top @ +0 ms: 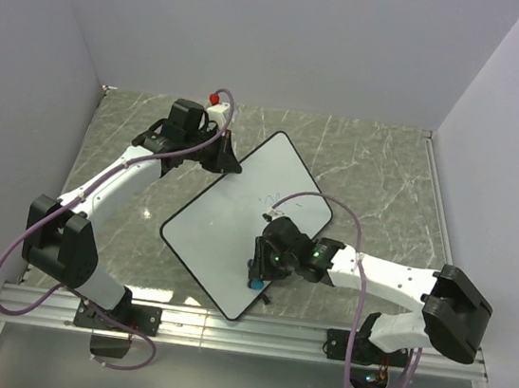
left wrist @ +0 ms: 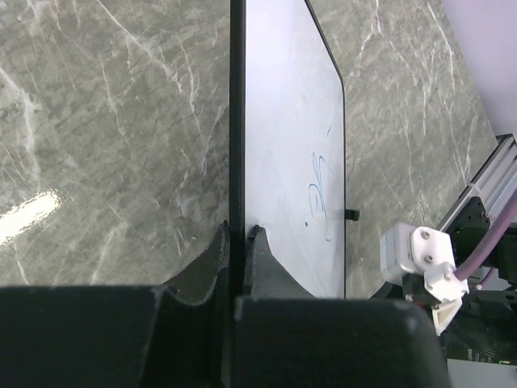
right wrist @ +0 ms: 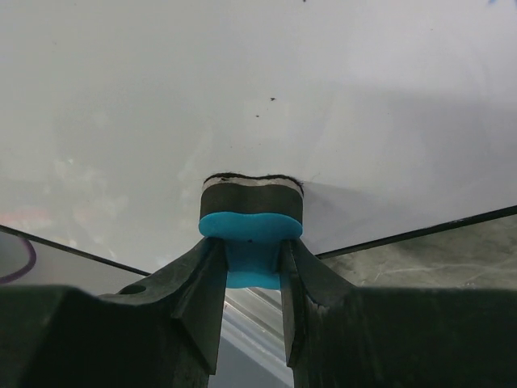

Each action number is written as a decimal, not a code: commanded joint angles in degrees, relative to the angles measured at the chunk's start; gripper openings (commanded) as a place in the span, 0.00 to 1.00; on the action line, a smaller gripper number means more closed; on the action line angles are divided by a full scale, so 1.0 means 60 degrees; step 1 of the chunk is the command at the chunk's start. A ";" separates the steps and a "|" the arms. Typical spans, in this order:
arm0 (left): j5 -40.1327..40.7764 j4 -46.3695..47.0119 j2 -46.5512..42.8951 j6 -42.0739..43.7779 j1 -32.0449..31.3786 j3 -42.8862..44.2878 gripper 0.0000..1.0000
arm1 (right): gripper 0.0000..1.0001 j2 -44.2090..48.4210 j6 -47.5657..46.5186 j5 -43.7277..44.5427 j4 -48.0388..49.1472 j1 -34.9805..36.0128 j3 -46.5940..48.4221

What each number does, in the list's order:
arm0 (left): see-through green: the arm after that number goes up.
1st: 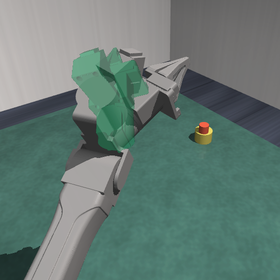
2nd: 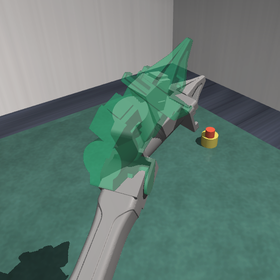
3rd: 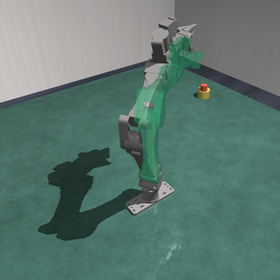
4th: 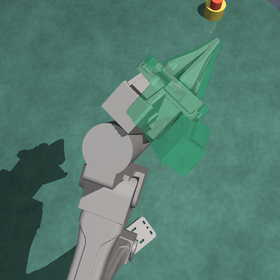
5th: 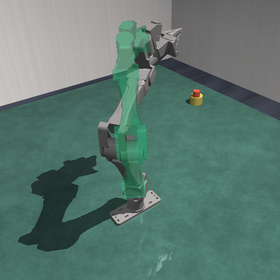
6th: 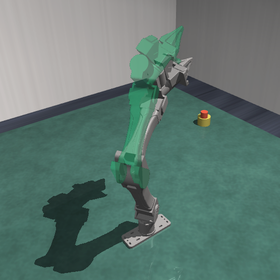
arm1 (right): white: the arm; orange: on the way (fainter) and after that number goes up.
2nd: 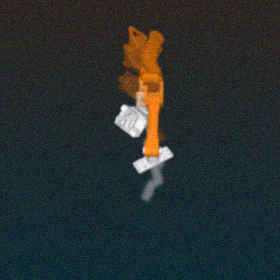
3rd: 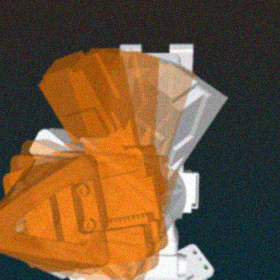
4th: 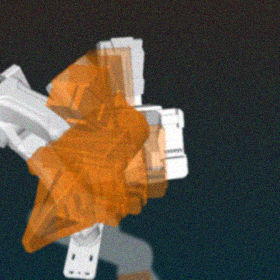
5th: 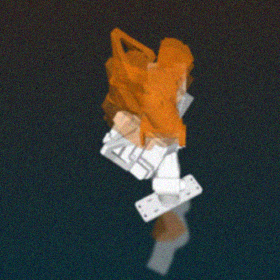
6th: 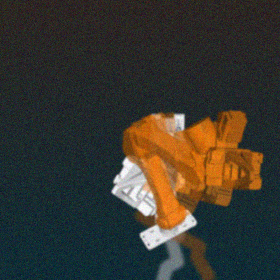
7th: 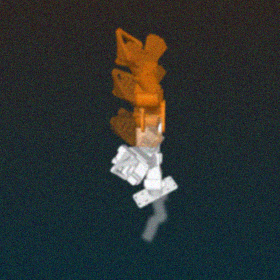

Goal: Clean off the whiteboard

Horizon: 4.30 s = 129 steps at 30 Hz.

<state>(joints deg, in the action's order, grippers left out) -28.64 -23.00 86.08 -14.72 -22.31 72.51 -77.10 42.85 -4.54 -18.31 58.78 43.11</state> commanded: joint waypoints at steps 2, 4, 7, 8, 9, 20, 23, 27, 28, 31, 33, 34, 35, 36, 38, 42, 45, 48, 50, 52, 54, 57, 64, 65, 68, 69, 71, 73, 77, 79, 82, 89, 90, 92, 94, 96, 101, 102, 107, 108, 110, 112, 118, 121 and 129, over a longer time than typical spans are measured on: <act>0.0277 -0.0341 -0.0109 0.0491 -0.0150 0.0029 0.00 | 0.00 -0.0173 -0.0096 -0.0050 0.0941 0.0339 0.0036; 0.0233 -0.0312 -0.0123 0.0461 -0.0164 0.0015 0.00 | 0.00 -0.0129 0.0006 0.0154 0.0883 0.0325 0.0036; 0.0218 -0.0311 -0.0109 0.0461 -0.0164 0.0014 0.00 | 0.00 0.0091 0.0153 0.0607 0.0738 0.0238 0.0021; 0.0218 -0.0311 -0.0123 0.0461 -0.0164 0.0015 0.00 | 0.00 0.0149 0.0226 0.0740 0.0620 0.0135 0.0123; 0.0233 -0.0311 -0.0124 0.0461 -0.0164 0.0000 0.00 | 0.00 0.0208 0.0241 0.0741 0.0532 -0.0373 0.0153; 0.0233 -0.0311 -0.0094 0.0461 -0.0208 0.0043 0.00 | 0.00 0.0151 -0.0402 -0.0767 0.0707 -0.4230 0.0606; 0.0335 -0.0341 -0.0065 0.0520 -0.0208 0.0088 0.00 | 0.00 -0.0215 -0.0404 -0.1249 0.0838 -0.4217 0.0812; 0.0467 -0.0341 -0.0006 0.0578 -0.0208 0.0117 0.00 | 0.00 -0.0304 0.0064 -0.1910 0.1395 -0.4012 0.1046; 0.0496 -0.0341 -0.0006 0.0578 -0.0208 0.0103 0.00 | 0.00 -0.0348 0.0109 -0.1954 0.1454 -0.3953 0.1163; 0.0541 -0.0311 -0.0006 0.0608 -0.0208 0.0073 0.00 | 0.00 -0.0610 0.0358 -0.2246 0.1513 -0.3850 0.1836; 0.0541 -0.0282 -0.0021 0.0578 -0.0208 0.0044 0.00 | 0.00 -0.0801 0.0461 -0.2466 0.1513 -0.3850 0.2539; 0.0570 -0.0282 -0.0036 0.0578 -0.0208 0.0029 0.00 | 0.00 -0.1034 0.0504 -0.2481 0.1397 -0.3879 0.2802; 0.0584 -0.0268 -0.0065 0.0593 -0.0208 0.0000 0.00 | 0.00 -0.1153 0.0505 -0.2510 0.1338 -0.3850 0.3327; 0.0599 -0.0253 -0.0094 0.0579 -0.0208 0.0000 0.00 | 0.00 -0.1299 0.0476 -0.2540 0.1264 -0.3850 0.3593; 0.0643 -0.0253 -0.0152 0.0578 -0.0208 -0.0029 0.00 | 0.00 -0.1708 0.0373 -0.2540 0.0972 -0.3865 0.4222; 0.0745 -0.0224 -0.0241 0.0564 -0.0208 -0.0029 0.00 | 0.00 -0.2252 0.0271 -0.2496 0.0736 -0.3996 0.4461; 0.0891 -0.0180 -0.0299 0.0520 -0.0208 -0.0029 0.00 | 0.00 -0.2443 0.0329 -0.2598 0.0984 -0.4259 0.3789; 0.0892 -0.0165 -0.0270 0.0447 -0.0208 0.0029 0.00 | 0.00 -0.2472 0.0329 -0.2716 0.1219 -0.4626 0.2910; 0.0965 -0.0194 -0.0299 0.0432 -0.0208 0.0102 0.00 | 0.00 -0.2501 0.0183 -0.2643 0.1176 -0.4859 0.2396; 0.1038 -0.0223 -0.0329 0.0461 -0.0208 0.0160 0.00 | 0.00 -0.2545 0.0008 -0.2599 0.1118 -0.4949 0.1958; 0.1010 -0.0253 -0.0402 0.0461 -0.0208 0.0219 0.00 | 0.00 -0.2589 -0.0110 -0.2453 0.1001 -0.4993 0.1722; 0.0965 -0.0297 -0.0402 0.0447 -0.0208 0.0337 0.00 | 0.00 -0.2531 -0.0228 -0.2028 0.0767 -0.5051 0.1210; 0.0848 -0.0253 -0.0475 0.0432 -0.0208 0.0366 0.00 | 0.00 -0.2516 -0.0462 -0.1413 -0.0390 -0.5169 0.1061; 0.0834 -0.0253 -0.0461 0.0417 -0.0208 0.0381 0.00 | 0.00 -0.2473 -0.0477 -0.1354 -0.0522 -0.5168 0.1091; 0.0775 -0.0282 -0.0329 0.0417 -0.0208 0.0483 0.00 | 0.00 -0.2136 -0.0550 -0.1426 -0.0728 -0.5183 0.1076; 0.0746 -0.0268 -0.0314 0.0403 -0.0208 0.0512 0.00 | 0.00 -0.1932 -0.0593 -0.1514 -0.0714 -0.5154 0.1105; 0.0731 -0.0267 -0.0242 0.0417 -0.0208 0.0542 0.00 | 0.00 -0.1653 -0.0725 -0.2244 -0.0452 -0.5139 0.1178; 0.0702 -0.0267 -0.0197 0.0417 -0.0223 0.0571 0.00 | 0.00 -0.1243 -0.0799 -0.3223 0.0134 -0.5095 0.1368; 0.0599 -0.0326 -0.0022 0.0403 -0.0296 0.0703 0.00 | 0.00 -0.1051 -0.0653 -0.3696 0.0341 -0.5051 0.2377; 0.0657 -0.0355 0.0023 0.0446 -0.0369 0.0761 0.00 | 0.00 -0.1255 -0.0551 -0.3741 0.0297 -0.5051 0.3285; 0.0745 -0.0414 0.0096 0.0490 -0.0486 0.0806 0.00 | 0.00 -0.1914 -0.0535 -0.3771 0.0078 -0.5051 0.4632; 0.0848 -0.0472 0.0082 0.0534 -0.0589 0.0864 0.00 | 0.00 -0.3438 -0.0843 -0.3303 -0.0816 -0.5080 0.6452; 0.0863 -0.0473 0.0081 0.0549 -0.0589 0.0864 0.00 | 0.00 -0.3483 -0.0872 -0.3244 -0.0903 -0.5081 0.6278; 0.0877 -0.0473 0.0038 0.0549 -0.0589 0.0864 0.00 | 0.00 -0.3410 -0.0960 -0.3039 -0.0904 -0.5110 0.5898; 0.0907 -0.0458 0.0009 0.0549 -0.0589 0.0806 0.00 | 0.00 -0.3133 -0.1033 -0.2820 -0.0831 -0.5110 0.5064; 0.0936 -0.0458 -0.0006 0.0578 -0.0589 0.0762 0.00 | 0.00 -0.2651 -0.1048 -0.2600 -0.0715 -0.5110 0.4028; 0.0951 -0.0429 -0.0050 0.0578 -0.0589 0.0747 0.00 | 0.00 -0.1362 -0.0902 -0.2262 -0.0203 -0.5197 0.1797; 0.0922 -0.0429 -0.0021 0.0564 -0.0589 0.0761 0.00 | 0.00 -0.1228 -0.0800 -0.2262 -0.0129 -0.5169 0.1228; 0.0761 -0.0429 0.0125 0.0520 -0.0589 0.0864 0.00 | 0.00 -0.1153 -0.0711 -0.2306 0.0063 -0.5198 0.0783; 0.0746 -0.0429 0.0140 0.0520 -0.0604 0.0893 0.00 | 0.00 -0.1226 -0.0711 -0.2277 0.0034 -0.5227 0.1030; 0.0687 -0.0429 0.0169 0.0505 -0.0589 0.0908 0.00 | 0.00 -0.1387 -0.0740 -0.2262 -0.0054 -0.5242 0.1440; 0.0673 -0.0414 0.0155 0.0491 -0.0604 0.0879 0.00 | 0.00 -0.1666 -0.0755 -0.2276 -0.0215 -0.5300 0.2318; 0.0672 -0.0414 0.0155 0.0520 -0.0648 0.0820 0.00 | 0.00 -0.2822 -0.0858 -0.2729 -0.0757 -0.5782 0.5379; 0.0716 -0.0428 0.0111 0.0520 -0.0677 0.0806 0.00 | 0.00 -0.3496 -0.0916 -0.2964 -0.1006 -0.5988 0.6509; 0.0863 -0.0473 0.0008 0.0578 -0.0677 0.0791 0.00 | 0.00 -0.3455 -0.0916 -0.3038 -0.0408 -0.6223 0.4596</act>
<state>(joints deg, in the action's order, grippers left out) -23.70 -26.20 86.52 -14.76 -24.99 75.88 -98.89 37.87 -22.63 -21.41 21.56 77.78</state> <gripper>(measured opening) 0.046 0.353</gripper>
